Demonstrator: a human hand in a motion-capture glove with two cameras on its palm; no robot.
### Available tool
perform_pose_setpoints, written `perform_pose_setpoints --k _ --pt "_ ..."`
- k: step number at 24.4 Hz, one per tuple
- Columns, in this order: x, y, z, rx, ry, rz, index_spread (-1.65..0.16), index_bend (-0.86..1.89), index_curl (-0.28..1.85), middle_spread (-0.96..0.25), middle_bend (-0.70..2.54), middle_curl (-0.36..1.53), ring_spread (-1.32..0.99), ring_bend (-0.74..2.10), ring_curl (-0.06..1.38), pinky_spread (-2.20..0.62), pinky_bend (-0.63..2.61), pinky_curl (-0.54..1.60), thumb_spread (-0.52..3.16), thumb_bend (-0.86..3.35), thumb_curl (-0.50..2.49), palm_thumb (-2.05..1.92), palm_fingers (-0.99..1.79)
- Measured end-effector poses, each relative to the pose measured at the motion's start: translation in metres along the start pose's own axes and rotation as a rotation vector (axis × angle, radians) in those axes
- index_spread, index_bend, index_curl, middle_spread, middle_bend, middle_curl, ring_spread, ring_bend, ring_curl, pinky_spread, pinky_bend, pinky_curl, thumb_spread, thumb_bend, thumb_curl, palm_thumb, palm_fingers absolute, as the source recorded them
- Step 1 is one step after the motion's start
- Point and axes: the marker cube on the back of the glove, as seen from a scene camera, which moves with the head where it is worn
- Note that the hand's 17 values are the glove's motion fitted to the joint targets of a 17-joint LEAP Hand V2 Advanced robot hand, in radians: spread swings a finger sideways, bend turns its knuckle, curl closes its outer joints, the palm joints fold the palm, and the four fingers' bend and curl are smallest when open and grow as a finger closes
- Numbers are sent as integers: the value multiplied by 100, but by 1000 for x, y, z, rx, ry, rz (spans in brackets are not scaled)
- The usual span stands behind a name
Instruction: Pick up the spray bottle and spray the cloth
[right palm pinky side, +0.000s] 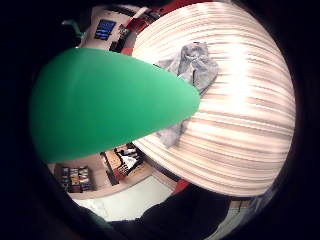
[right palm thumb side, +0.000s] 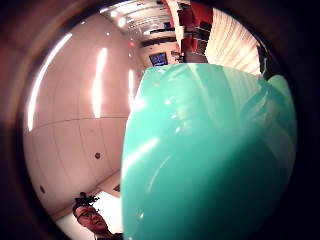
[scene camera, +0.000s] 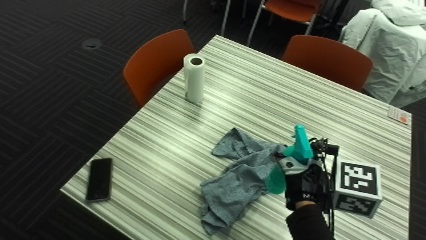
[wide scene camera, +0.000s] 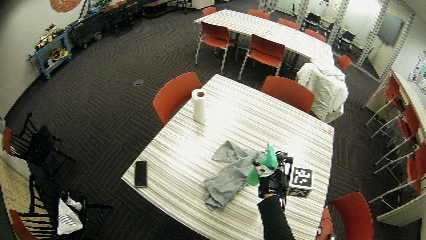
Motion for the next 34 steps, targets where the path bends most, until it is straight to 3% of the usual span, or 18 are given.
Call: perform_pose_setpoints --k 11,19,24,34 --pt "-18 -9 0 7 -1 -11 -19 17 55 -3 32 54 -10 43 46 6 16 29 50 -2 76 120 69" --pt "-55 -25 52 -62 -24 -90 -19 17 55 -3 32 55 -11 42 46 6 16 30 51 -2 76 120 68" --pt "-36 -24 84 -85 -1 -55 -20 17 55 -3 31 55 -11 43 46 6 16 30 51 -2 76 121 68" --pt "38 32 134 -193 -17 36 -20 18 55 -4 31 56 -11 43 47 6 15 30 53 -2 76 121 66"
